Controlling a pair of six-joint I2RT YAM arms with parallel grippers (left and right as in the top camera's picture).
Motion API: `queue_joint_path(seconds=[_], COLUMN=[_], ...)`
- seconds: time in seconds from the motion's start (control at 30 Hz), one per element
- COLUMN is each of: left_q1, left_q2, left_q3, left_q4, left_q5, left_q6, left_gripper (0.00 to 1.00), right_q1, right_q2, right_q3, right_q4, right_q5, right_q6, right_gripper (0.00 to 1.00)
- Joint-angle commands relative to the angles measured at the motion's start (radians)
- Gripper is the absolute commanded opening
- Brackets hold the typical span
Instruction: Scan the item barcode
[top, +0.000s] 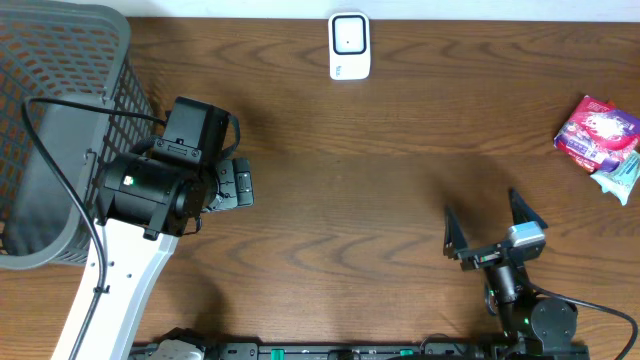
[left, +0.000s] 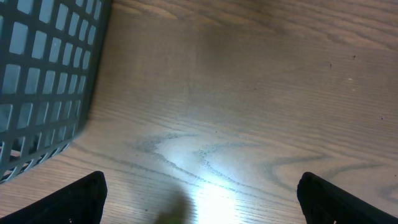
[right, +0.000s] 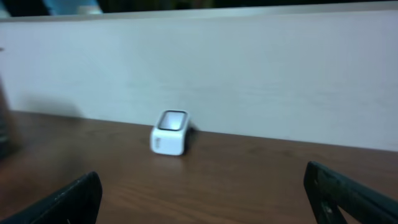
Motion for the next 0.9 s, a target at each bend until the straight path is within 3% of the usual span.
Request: queue_joint_path(seconds=[0.0,0.5,0.77,0.87], left_q1=[0.005,0.005,0.005,0.005], left_q2=[0.000,0.000,0.000,0.000], left_q3=[-0.001,-0.001,-0.001,-0.001], left_q4=[-0.005,-0.005,-0.005,-0.005], left_q5=[-0.003,-0.003,-0.003,-0.003], left_q6=[0.002,0.002,0.002,0.002], left_gripper=[0.98,0.98,0.98,0.98], right_q1=[-0.035,-0.051,-0.051,-0.051], right_q2=[-0.009,-0.010,-0.010,-0.010], right_q3=[-0.026,-0.085,-0.085,-0.085], right_q4=[0.007,-0.005,-0.111,-0.122], right_q5=[0.035,0.267,0.266,0.222], right_q6=[0.022,0.048,0.038,-0.055], right_gripper=[0.99,0.99,0.99,0.99])
